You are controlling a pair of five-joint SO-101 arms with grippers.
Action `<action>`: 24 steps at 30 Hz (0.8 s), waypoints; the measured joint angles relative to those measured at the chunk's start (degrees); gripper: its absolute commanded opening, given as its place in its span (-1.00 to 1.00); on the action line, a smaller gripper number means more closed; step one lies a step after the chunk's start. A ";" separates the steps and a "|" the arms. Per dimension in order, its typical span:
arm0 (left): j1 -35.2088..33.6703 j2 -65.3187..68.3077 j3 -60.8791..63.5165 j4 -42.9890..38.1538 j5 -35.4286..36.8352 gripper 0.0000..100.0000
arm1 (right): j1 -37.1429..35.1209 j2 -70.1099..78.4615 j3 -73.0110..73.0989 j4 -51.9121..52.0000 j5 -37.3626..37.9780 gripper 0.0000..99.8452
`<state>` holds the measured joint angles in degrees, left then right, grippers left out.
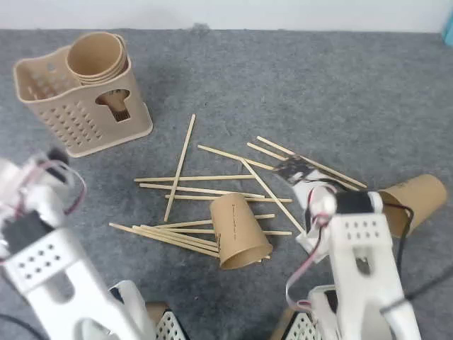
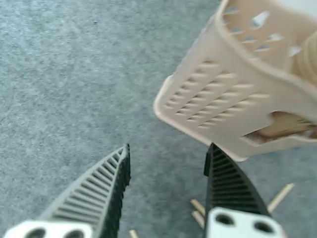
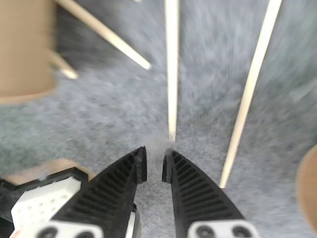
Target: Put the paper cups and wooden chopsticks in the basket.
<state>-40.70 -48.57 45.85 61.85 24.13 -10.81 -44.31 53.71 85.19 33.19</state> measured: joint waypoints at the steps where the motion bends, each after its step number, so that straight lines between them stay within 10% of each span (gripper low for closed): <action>1: -0.09 -1.41 4.84 -3.16 -1.49 -0.54 | -2.20 -3.78 -0.44 1.41 0.00 -0.87; 10: -0.44 -3.87 28.31 -16.00 -10.64 -0.54 | -21.19 -36.57 -2.11 7.65 -0.09 -0.82; 24: -4.13 -4.48 34.37 -23.21 -17.76 -0.54 | -32.26 -19.25 -0.62 -3.69 -1.67 -0.51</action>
<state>-44.84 -53.05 80.22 38.64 6.37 -43.08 -63.56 53.10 81.49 31.52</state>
